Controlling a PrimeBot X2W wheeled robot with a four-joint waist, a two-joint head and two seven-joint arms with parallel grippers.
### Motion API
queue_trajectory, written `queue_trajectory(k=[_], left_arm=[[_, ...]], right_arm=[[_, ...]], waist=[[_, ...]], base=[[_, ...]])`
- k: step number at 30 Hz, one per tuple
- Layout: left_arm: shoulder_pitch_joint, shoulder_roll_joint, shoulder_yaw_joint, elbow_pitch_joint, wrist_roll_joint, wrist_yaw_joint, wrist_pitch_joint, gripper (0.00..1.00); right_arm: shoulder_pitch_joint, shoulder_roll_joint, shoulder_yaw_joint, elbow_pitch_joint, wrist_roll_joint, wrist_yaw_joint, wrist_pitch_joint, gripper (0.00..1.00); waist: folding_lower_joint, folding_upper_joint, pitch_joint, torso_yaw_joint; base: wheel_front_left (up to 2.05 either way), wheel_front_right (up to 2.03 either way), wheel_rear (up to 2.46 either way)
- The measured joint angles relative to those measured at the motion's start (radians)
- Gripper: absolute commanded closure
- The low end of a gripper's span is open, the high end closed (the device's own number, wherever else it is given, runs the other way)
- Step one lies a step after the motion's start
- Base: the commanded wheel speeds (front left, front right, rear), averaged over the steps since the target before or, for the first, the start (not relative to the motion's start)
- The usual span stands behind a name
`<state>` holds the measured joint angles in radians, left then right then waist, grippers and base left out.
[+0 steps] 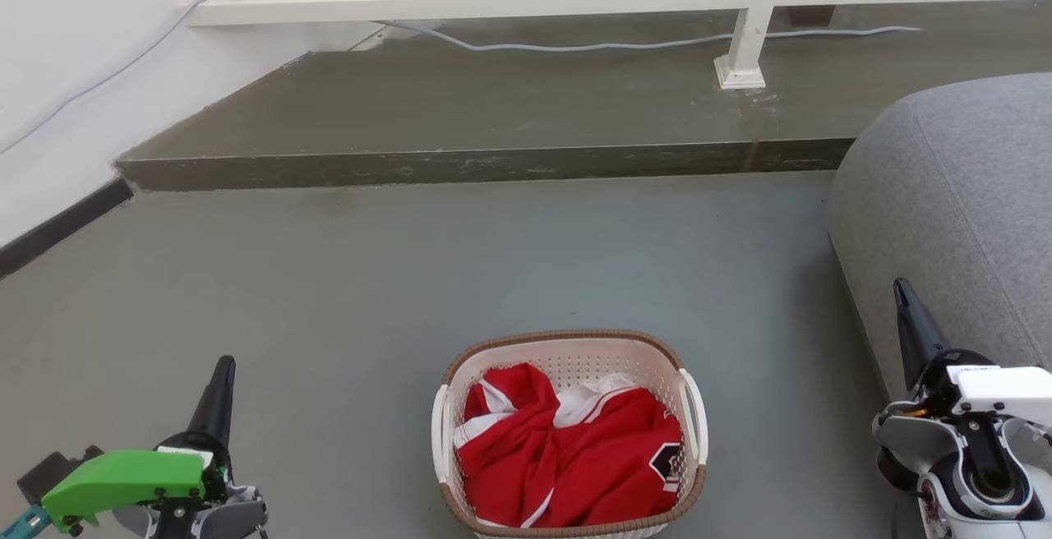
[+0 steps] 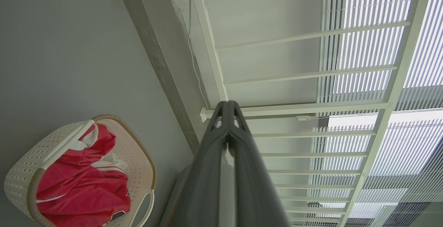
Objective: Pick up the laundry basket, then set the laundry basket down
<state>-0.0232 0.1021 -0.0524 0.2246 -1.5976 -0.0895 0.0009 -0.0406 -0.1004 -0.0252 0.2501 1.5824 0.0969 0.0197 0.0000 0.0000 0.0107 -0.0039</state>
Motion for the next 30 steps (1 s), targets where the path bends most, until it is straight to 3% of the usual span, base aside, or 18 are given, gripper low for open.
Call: queue_trajectory(k=[7, 30], left_arm=[[-0.004, 0.004, 0.019, 0.020, -0.093, -0.017, 0.017, 1.00], [-0.019, 0.004, 0.020, 0.030, -0.093, -0.026, 0.017, 1.00]], right_arm=[[-0.009, 0.005, -0.024, 0.008, 0.086, 0.017, 0.020, 1.00], [-0.013, 0.005, -0.026, 0.018, 0.088, 0.017, 0.021, 1.00]], waist=[[0.0000, 0.0000, -0.007, 0.004], [0.0000, 0.0000, -0.007, 0.004]], base=[[0.00, 0.00, 0.00], [0.00, 0.00, 0.00]])
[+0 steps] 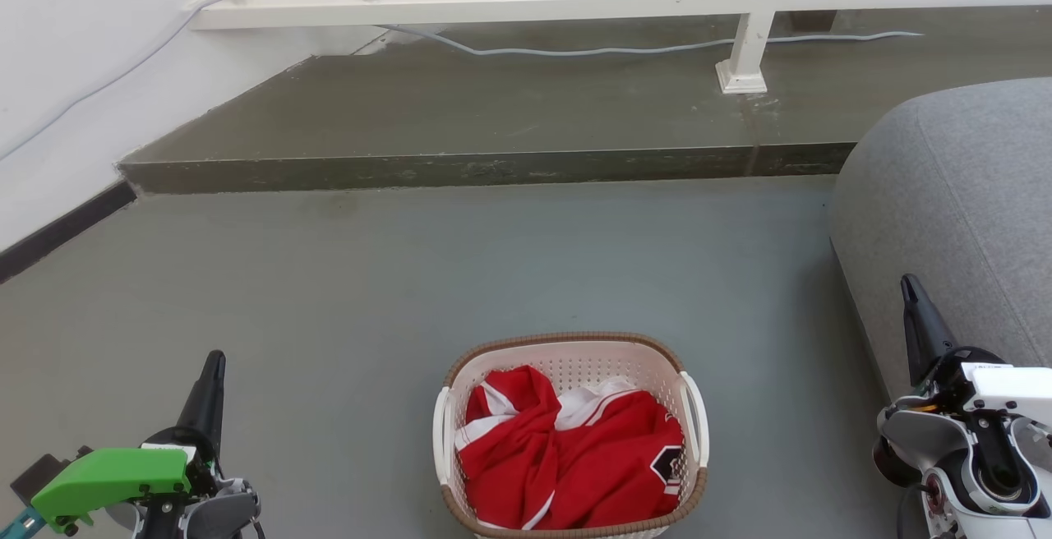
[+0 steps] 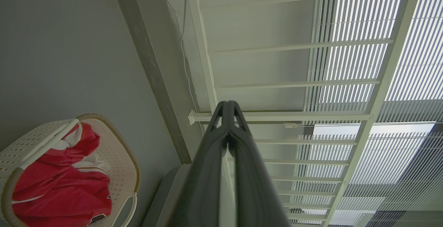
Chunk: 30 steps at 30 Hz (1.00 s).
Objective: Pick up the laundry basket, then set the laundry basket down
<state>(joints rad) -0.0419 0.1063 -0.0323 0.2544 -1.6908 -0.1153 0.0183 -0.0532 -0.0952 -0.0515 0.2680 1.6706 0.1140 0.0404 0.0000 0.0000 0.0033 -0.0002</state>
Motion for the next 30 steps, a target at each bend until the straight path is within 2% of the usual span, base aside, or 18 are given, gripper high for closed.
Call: queue_trajectory(k=[30], left_arm=[[-0.002, 0.000, 0.002, 0.016, 0.000, -0.003, 0.008, 1.00]], right_arm=[[-0.001, 0.001, -0.003, 0.008, 0.000, 0.000, 0.006, 1.00]], waist=[[0.0000, 0.0000, 0.000, 0.000]], base=[[0.00, 0.00, 0.00]])
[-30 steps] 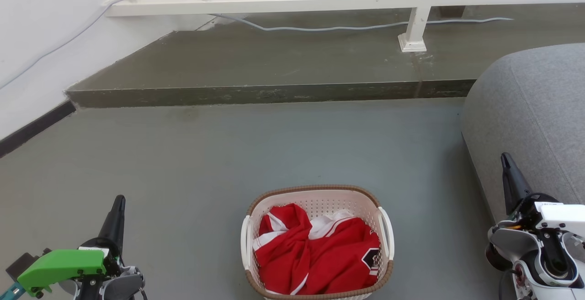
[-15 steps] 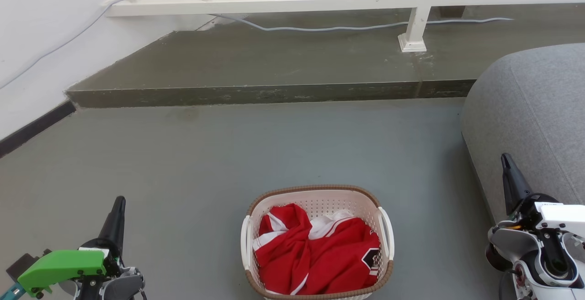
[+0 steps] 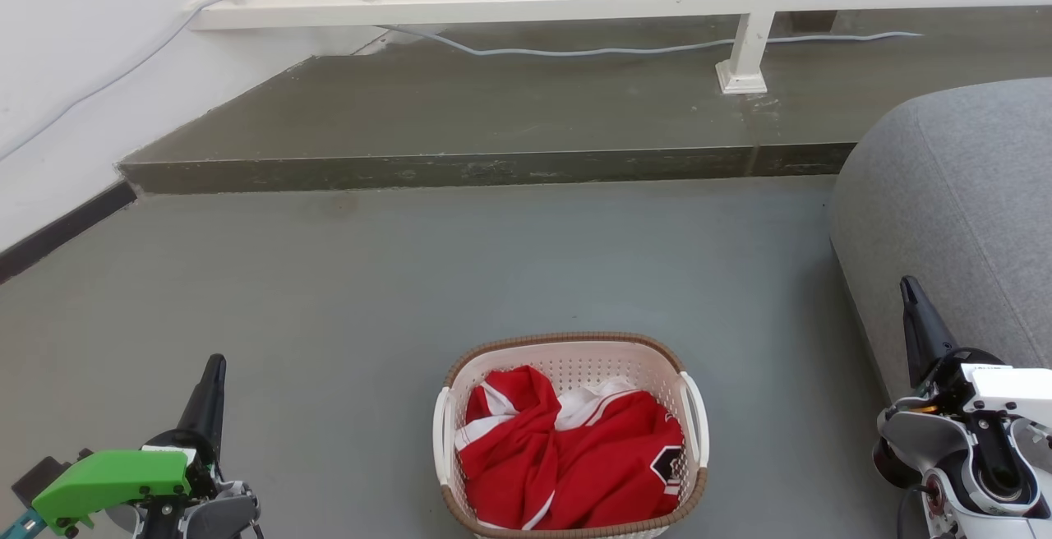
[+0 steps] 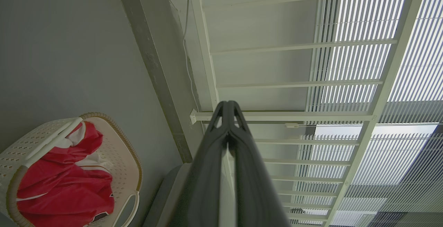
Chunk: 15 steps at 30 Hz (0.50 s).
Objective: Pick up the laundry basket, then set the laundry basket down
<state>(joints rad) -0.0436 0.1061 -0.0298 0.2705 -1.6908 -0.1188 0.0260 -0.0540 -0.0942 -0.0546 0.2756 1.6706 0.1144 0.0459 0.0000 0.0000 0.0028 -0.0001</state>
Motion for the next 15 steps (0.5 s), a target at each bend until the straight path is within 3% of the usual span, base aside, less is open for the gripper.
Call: queue_trajectory(k=[15], left_arm=[[-0.001, 0.000, 0.001, 0.004, 0.000, 0.000, 0.000, 1.00]], right_arm=[[0.000, 0.001, -0.001, 0.002, 0.000, 0.000, 0.000, 1.00]], waist=[[0.0000, 0.0000, 0.000, 0.000]], base=[[0.00, 0.00, 0.00]])
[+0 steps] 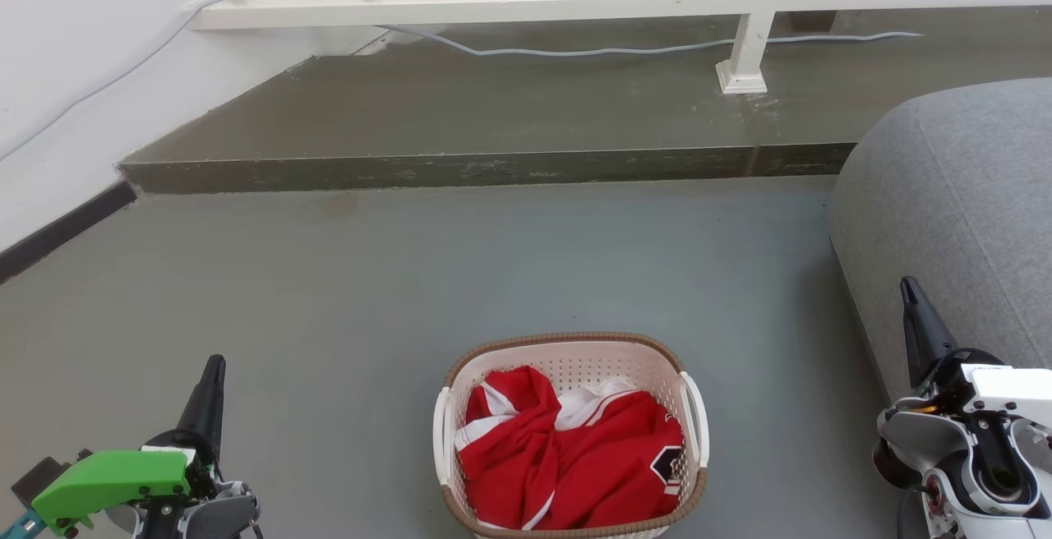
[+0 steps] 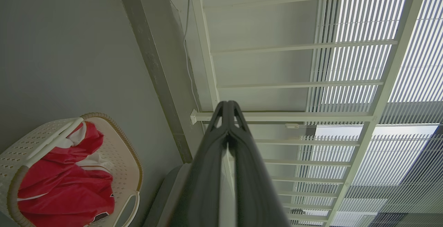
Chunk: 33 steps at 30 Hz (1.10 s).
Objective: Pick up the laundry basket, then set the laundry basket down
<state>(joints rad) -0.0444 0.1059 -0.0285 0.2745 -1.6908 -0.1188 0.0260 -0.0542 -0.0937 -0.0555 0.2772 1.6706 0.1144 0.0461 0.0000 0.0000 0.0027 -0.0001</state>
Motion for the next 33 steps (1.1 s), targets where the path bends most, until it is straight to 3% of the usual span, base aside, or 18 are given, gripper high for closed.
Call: queue_trajectory(k=[33], left_arm=[[-0.002, -0.001, 0.004, 0.003, 0.000, 0.000, 0.001, 1.00]], right_arm=[[0.000, 0.001, -0.003, 0.004, 0.000, 0.000, 0.000, 1.00]], waist=[[0.0000, 0.0000, 0.000, 0.000]], base=[[0.00, 0.00, 0.00]])
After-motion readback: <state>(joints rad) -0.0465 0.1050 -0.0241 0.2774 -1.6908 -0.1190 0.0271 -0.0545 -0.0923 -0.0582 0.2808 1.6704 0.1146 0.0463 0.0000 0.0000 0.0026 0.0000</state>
